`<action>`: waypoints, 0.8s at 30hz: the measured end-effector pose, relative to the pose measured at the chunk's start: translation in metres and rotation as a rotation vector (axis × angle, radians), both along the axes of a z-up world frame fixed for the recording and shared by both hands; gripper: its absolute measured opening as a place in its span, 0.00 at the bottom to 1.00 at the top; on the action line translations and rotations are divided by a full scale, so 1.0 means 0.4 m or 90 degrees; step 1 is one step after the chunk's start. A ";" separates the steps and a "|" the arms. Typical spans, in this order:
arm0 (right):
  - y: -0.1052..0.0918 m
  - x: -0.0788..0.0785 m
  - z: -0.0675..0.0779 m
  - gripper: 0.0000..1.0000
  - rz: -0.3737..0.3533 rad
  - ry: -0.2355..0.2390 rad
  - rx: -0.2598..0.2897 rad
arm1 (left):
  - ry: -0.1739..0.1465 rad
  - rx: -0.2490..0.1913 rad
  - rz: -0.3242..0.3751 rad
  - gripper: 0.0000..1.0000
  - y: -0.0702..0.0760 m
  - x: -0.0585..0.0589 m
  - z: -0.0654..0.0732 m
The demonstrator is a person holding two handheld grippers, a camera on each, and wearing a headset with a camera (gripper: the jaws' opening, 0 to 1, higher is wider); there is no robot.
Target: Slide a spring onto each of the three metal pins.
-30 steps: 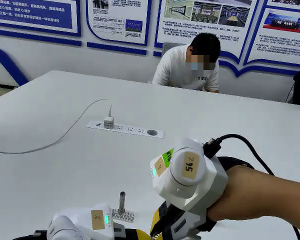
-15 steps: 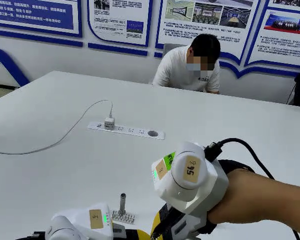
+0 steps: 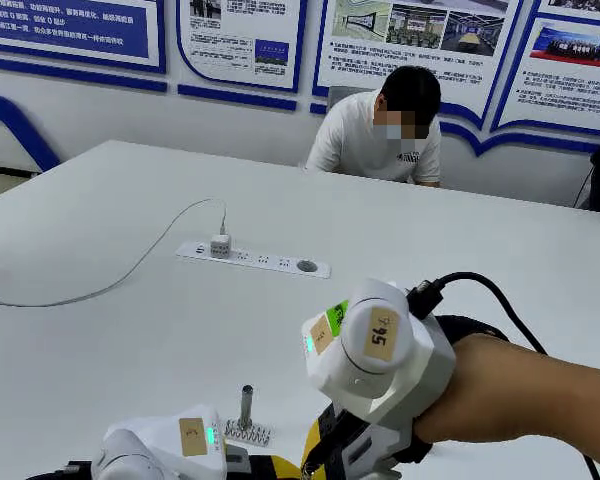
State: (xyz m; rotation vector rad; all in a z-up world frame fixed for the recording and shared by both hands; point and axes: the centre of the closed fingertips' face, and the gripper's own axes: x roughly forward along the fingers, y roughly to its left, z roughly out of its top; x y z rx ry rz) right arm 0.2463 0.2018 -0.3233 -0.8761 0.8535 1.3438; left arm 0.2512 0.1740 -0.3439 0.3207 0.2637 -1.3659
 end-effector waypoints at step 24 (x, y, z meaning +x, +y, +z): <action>-0.071 0.058 0.027 0.12 -0.053 -0.015 -0.003 | 0.038 -0.013 0.072 0.37 0.078 0.045 -0.009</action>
